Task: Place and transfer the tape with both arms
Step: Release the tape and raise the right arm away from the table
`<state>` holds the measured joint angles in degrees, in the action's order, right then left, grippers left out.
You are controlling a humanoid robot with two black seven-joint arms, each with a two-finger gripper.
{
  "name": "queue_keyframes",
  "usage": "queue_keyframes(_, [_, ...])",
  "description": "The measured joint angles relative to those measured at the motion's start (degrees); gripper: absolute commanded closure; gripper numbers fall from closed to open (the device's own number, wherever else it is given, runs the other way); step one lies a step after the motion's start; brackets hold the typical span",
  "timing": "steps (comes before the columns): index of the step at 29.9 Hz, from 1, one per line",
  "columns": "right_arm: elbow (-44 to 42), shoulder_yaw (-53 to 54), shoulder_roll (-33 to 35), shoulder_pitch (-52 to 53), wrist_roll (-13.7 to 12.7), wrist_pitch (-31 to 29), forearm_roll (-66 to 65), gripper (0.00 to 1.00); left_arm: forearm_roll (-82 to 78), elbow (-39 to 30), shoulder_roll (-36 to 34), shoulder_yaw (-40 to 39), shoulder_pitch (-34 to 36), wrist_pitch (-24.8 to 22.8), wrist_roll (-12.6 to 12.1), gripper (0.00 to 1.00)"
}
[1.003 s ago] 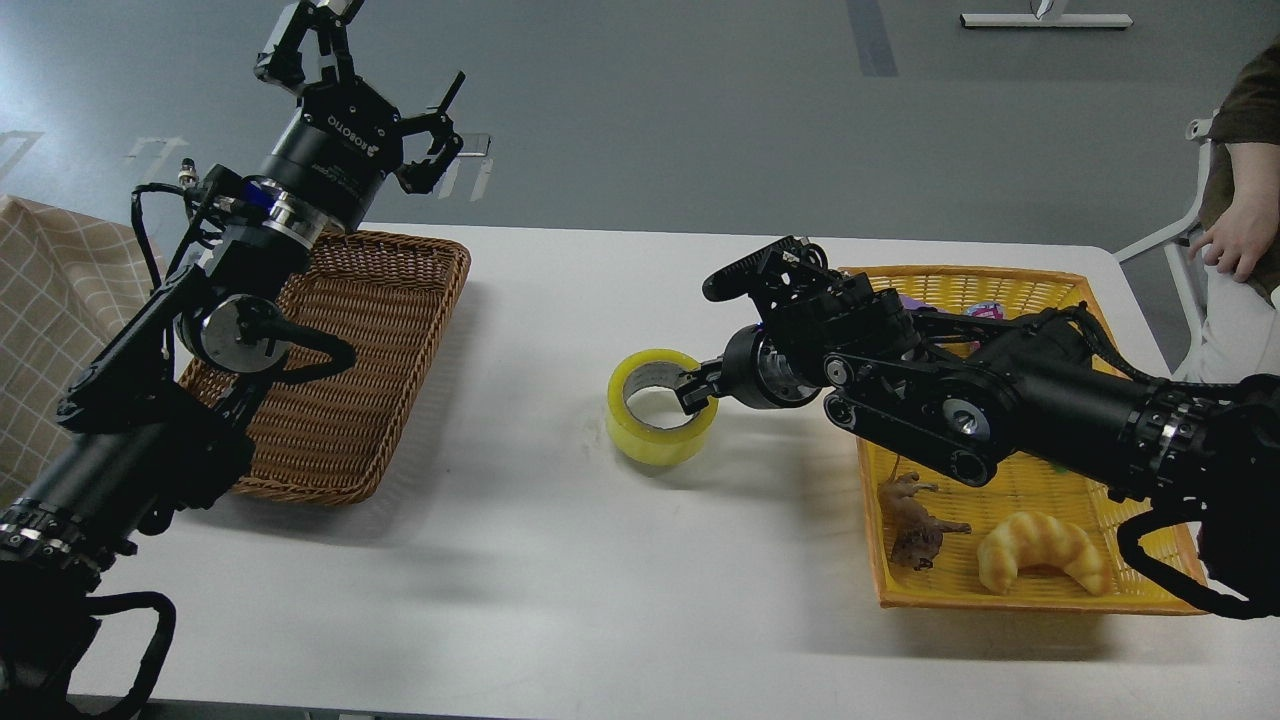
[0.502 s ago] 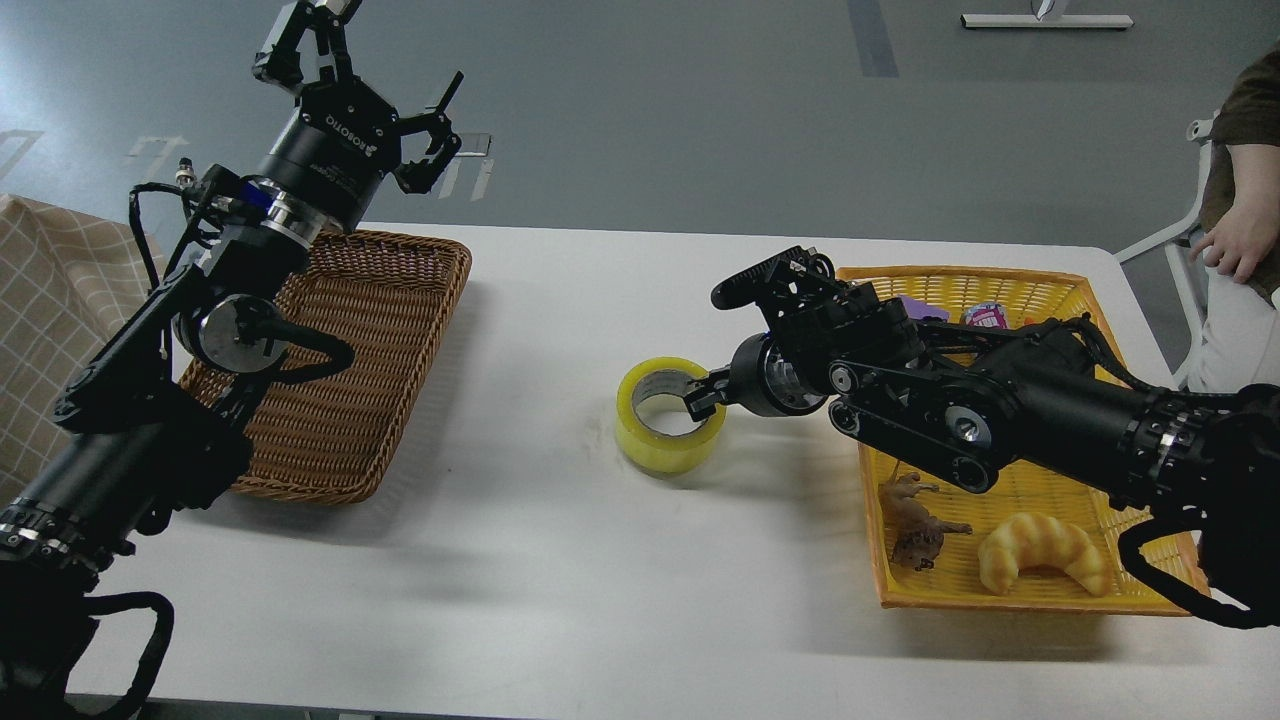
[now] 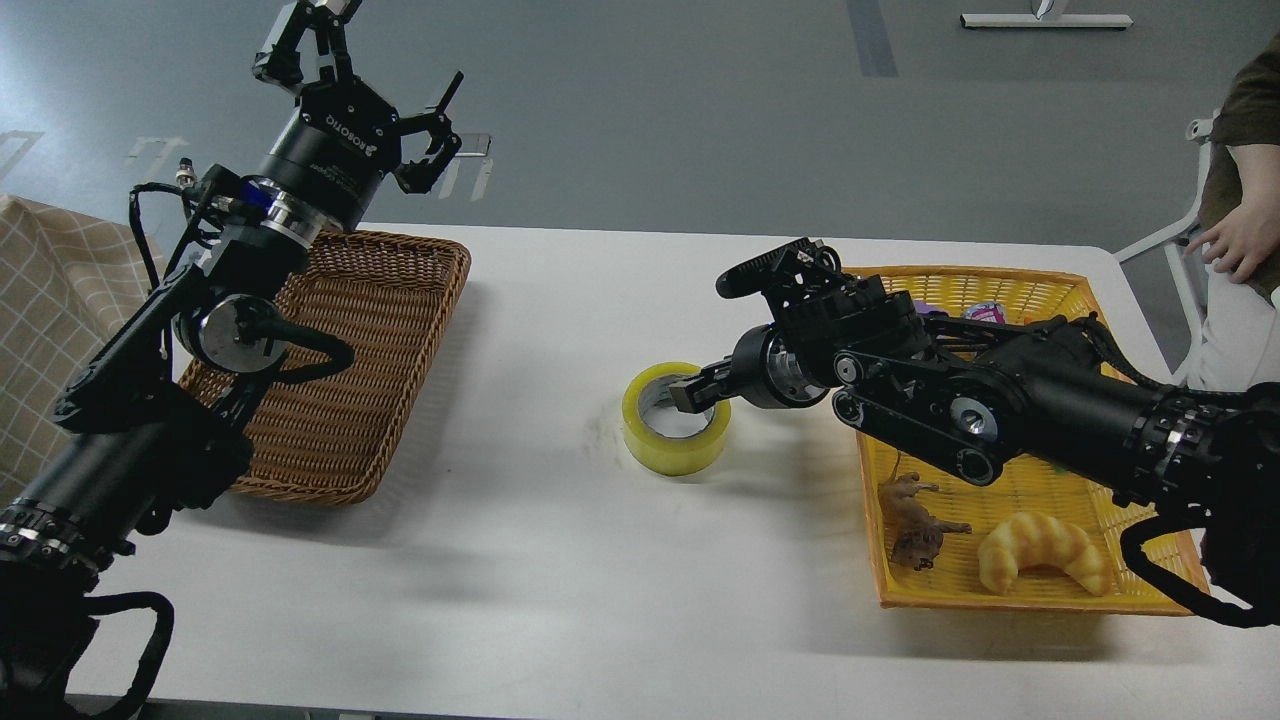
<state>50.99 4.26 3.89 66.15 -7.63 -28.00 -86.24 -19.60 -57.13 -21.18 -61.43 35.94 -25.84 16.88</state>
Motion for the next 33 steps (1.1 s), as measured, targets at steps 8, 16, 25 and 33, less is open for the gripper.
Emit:
queue_keyframes(8, [0.76,6.63,4.15,2.32,0.06,0.00,0.02,0.00,-0.06,0.00,-0.17,0.07,0.00,-0.01,0.00,0.02])
queue_keyframes(16, [1.00,21.42,8.46,2.45,0.07,0.00,2.32,0.00,-0.09,0.00,-0.18,0.16,0.00,-0.14,-0.26,0.02])
queue_keyframes(25, [1.05,39.36,12.07,-0.97,0.13,0.00,13.67,0.00,-0.23,0.00,-0.29,0.41,0.00,-0.09,-0.26,0.02])
queue_keyframes(33, [1.02,60.40,12.72,-9.98,0.43,0.00,22.40,0.00,-0.41,0.00,-0.68,0.51,0.00,-0.09,-0.04,0.02])
